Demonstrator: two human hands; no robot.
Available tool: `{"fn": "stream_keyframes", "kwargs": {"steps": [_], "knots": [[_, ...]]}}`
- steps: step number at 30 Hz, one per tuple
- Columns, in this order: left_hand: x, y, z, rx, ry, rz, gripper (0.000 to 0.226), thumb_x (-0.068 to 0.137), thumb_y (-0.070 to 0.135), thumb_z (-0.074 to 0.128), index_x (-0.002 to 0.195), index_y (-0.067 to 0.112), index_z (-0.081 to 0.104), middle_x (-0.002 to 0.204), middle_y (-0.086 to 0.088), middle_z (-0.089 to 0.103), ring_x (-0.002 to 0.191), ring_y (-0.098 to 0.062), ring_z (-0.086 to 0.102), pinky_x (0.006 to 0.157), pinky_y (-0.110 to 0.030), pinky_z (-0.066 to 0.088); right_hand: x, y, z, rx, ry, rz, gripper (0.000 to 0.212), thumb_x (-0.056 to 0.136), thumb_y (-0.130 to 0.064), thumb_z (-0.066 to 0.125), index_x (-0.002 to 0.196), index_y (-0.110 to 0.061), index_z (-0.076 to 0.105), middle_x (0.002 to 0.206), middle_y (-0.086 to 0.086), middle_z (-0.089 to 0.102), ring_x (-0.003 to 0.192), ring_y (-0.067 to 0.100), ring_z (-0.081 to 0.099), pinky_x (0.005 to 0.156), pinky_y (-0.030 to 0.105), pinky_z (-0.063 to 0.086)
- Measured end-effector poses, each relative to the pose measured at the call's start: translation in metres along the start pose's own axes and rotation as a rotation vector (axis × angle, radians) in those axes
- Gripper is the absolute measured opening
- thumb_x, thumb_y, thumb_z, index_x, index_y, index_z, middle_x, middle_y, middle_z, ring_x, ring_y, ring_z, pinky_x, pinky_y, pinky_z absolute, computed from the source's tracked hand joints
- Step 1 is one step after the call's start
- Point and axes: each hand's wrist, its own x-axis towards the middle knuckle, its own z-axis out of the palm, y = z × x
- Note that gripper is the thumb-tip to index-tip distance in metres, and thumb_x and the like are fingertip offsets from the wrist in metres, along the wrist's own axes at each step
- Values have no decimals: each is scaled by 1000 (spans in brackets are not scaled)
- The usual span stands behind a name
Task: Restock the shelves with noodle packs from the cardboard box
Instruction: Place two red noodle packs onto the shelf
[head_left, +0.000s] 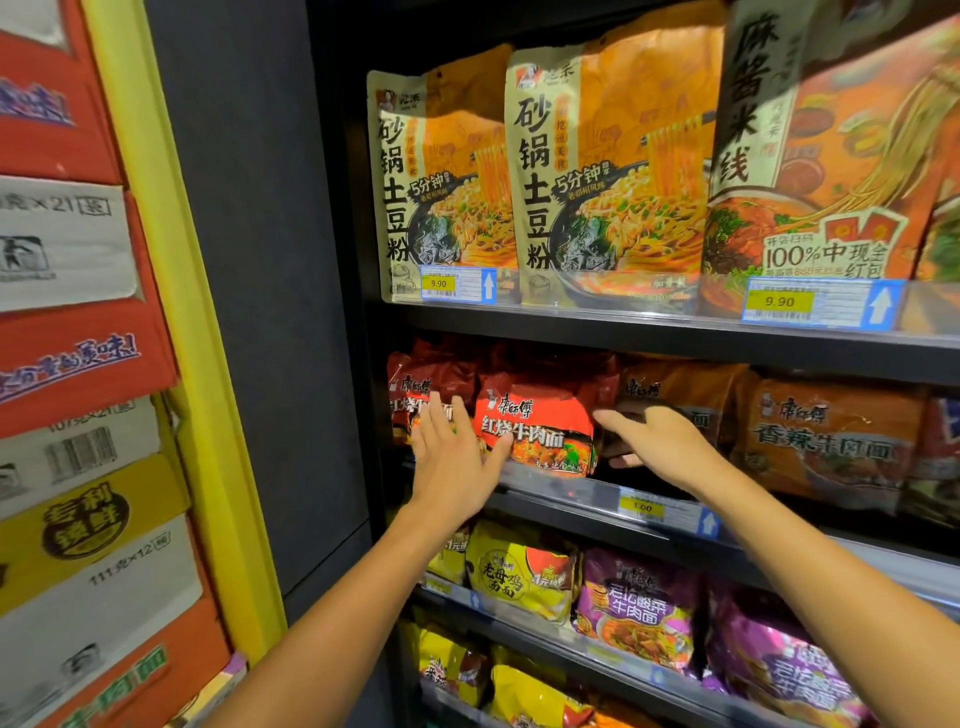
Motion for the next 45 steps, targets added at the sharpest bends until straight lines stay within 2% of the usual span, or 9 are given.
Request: {"fn": "stream_keyframes", "kwargs": {"steps": [2, 4, 8, 13, 18, 26, 32, 39, 45], "knots": [[-5, -6, -2, 34, 48, 21, 93, 95, 72, 21, 158, 7, 0, 164, -20, -11, 152, -34, -10, 124, -51, 3, -9, 0, 1, -23, 37, -41, 82, 73, -79, 58, 103, -3, 62, 85, 8, 75, 71, 13, 75, 83, 48, 59], [-11, -11, -5, 33, 99, 78, 89, 96, 69, 25, 158, 9, 5, 165, -17, -4, 153, -31, -5, 124, -50, 7, -18, -2, -1, -146, 59, -61, 92, 70, -81, 55, 107, 2, 57, 84, 11, 73, 76, 18, 74, 80, 49, 58], [-29, -13, -10, -43, 119, 208, 77, 99, 61, 33, 158, 15, 13, 166, -7, 1, 153, -25, -1, 124, -46, 12, -36, 1, -12, -292, 124, -81, 82, 80, -76, 54, 121, -4, 58, 93, 6, 69, 96, 23, 63, 83, 43, 53], [-53, -3, -3, -79, 118, 399, 68, 100, 53, 40, 156, 20, 22, 164, -1, 15, 152, -22, 12, 122, -46, 23, -78, 21, -33, -316, 194, -135, 74, 89, -60, 58, 148, -17, 41, 145, 2, 53, 128, 23, 53, 102, 37, 46], [-83, 41, 20, -113, 116, 724, 62, 100, 48, 43, 151, 14, 37, 158, -5, 32, 150, -24, 24, 120, -47, 27, -137, 66, -55, -454, 320, -198, 62, 93, -51, 59, 146, -25, 44, 148, -7, 48, 137, 13, 43, 109, 31, 37], [-156, 147, 61, -158, -66, 992, 60, 100, 52, 41, 146, 13, 47, 153, -6, 41, 147, -28, 31, 118, -50, 29, -272, 159, -103, -605, 401, -89, 57, 92, -44, 64, 141, -19, 50, 142, 0, 53, 134, 17, 44, 111, 35, 37], [-237, 238, 78, -146, -194, 1089, 62, 97, 56, 39, 137, 11, 54, 143, -11, 52, 132, -34, 48, 111, -46, 37, -392, 229, -150, -617, 395, 24, 61, 90, -55, 58, 140, -21, 50, 139, 0, 55, 131, 20, 47, 109, 36, 41], [-405, 389, 115, -219, -315, 1286, 61, 97, 54, 40, 122, 4, 65, 123, -16, 64, 111, -38, 62, 97, -48, 50, -605, 331, -220, -584, 387, 232, 65, 88, -55, 57, 135, -12, 56, 133, 8, 60, 126, 26, 53, 110, 37, 41], [-548, 501, 154, -278, -560, 1417, 64, 99, 59, 34, 122, 7, 64, 120, -15, 65, 107, -35, 63, 97, -42, 47, -763, 398, -274, -571, 405, 519, 66, 88, -56, 60, 138, -13, 55, 139, 8, 58, 131, 26, 50, 110, 29, 33]]}}
